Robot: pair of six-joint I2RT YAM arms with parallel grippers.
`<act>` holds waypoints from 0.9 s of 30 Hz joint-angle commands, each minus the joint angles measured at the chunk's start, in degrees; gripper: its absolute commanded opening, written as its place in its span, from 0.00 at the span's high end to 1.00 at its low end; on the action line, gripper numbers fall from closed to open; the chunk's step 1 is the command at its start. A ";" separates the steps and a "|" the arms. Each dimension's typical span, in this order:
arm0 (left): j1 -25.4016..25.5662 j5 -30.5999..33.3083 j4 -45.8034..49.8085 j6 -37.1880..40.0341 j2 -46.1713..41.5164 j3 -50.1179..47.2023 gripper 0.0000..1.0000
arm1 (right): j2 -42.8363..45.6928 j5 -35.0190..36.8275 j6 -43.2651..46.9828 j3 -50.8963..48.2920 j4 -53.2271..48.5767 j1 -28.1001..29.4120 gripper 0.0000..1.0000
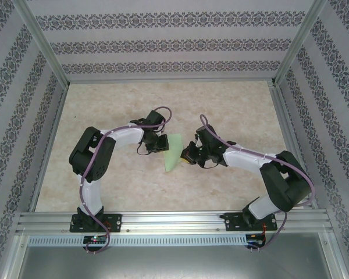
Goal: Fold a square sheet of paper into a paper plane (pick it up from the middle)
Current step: Third fold the triangle at the center of the table.
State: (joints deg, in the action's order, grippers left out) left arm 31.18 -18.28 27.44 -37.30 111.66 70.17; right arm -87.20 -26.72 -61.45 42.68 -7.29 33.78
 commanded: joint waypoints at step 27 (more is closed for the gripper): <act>-1.88 0.72 2.34 2.40 -2.98 2.41 0.88 | -14.92 3.41 2.23 11.54 3.13 3.53 0.98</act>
State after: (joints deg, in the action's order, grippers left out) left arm 30.46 -18.65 28.82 -36.29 109.38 70.87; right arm -100.73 -25.08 -60.31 52.64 -3.90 36.77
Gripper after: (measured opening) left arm 0.122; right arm 0.048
